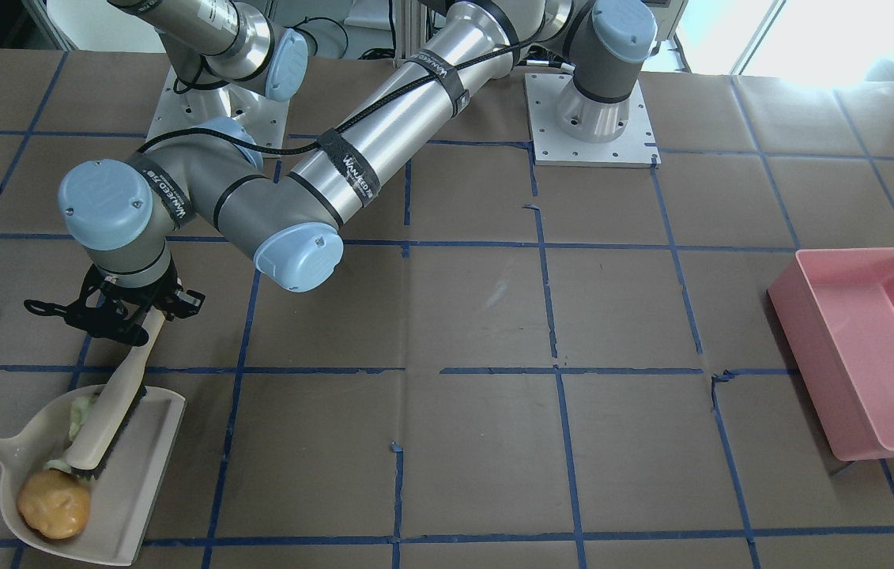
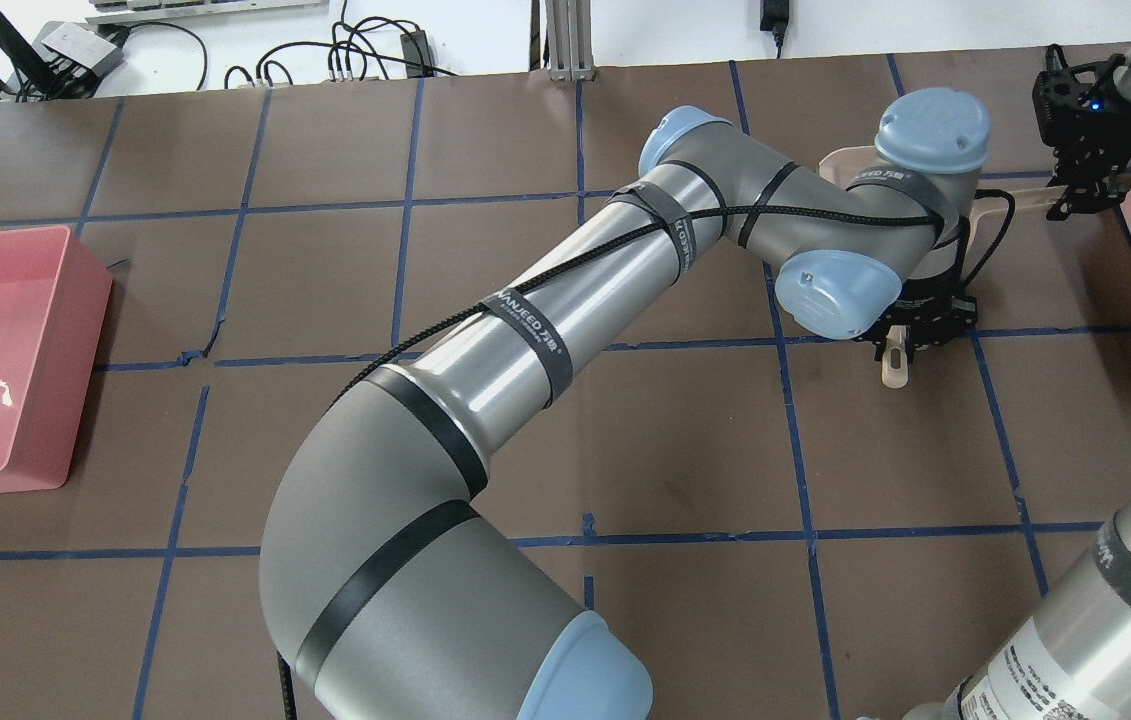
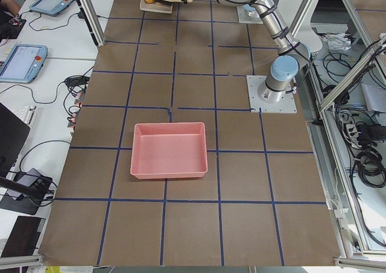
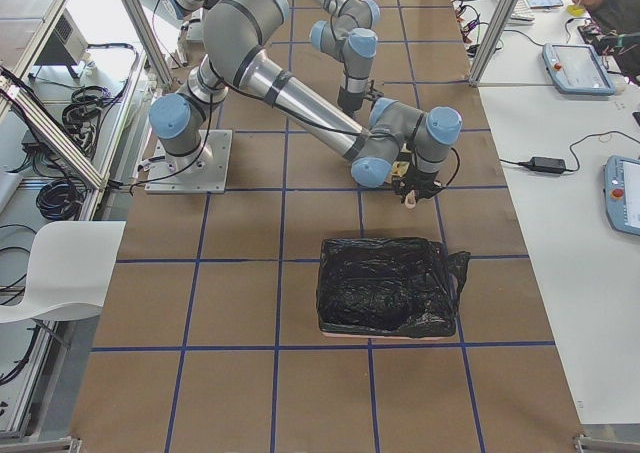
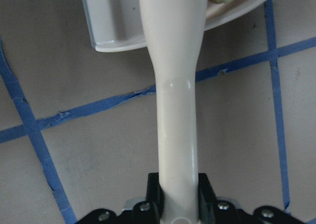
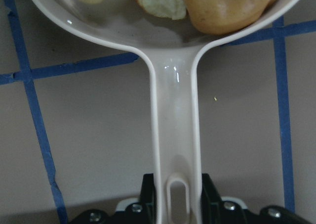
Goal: Sweep and dump trash in nearest bin
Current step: 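Brush the remaining pieces into the dustpan with the left gripper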
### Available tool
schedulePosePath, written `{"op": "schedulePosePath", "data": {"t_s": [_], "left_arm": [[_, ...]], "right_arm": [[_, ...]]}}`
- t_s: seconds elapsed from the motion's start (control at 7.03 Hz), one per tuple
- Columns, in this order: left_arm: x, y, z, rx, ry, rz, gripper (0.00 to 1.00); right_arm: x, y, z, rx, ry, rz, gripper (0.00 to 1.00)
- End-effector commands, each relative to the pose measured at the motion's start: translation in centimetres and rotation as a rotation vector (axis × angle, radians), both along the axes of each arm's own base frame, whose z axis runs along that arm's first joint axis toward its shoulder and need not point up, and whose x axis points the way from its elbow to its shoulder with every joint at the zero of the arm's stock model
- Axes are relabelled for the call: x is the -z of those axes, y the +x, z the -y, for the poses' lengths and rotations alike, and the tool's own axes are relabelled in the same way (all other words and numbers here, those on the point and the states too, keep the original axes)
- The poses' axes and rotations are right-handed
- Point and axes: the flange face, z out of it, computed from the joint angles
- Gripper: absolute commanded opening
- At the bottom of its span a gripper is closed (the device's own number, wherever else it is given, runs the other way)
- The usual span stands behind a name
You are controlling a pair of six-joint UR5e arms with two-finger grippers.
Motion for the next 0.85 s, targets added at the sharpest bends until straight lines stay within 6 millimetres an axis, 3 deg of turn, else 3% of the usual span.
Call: {"op": "schedulePosePath", "data": {"t_s": [0.0, 0.43, 0.71], "left_arm": [[-1.0, 0.3, -0.3, 0.005, -0.013, 0.003, 0.00], [-1.2, 0.9, -0.1, 0.008, -0.022, 0.028, 0.00], [-2.4, 3.2, 0.2, 0.033, 0.017, 0.110, 0.00]], "right_arm": [[0.0, 0.0, 0.0, -0.001, 0.001, 0.000, 0.06], [0.1, 0.0, 0.0, -0.001, 0.003, 0.003, 0.06], [0.4, 0.0, -0.1, -0.001, 0.007, 0.005, 0.06]]}}
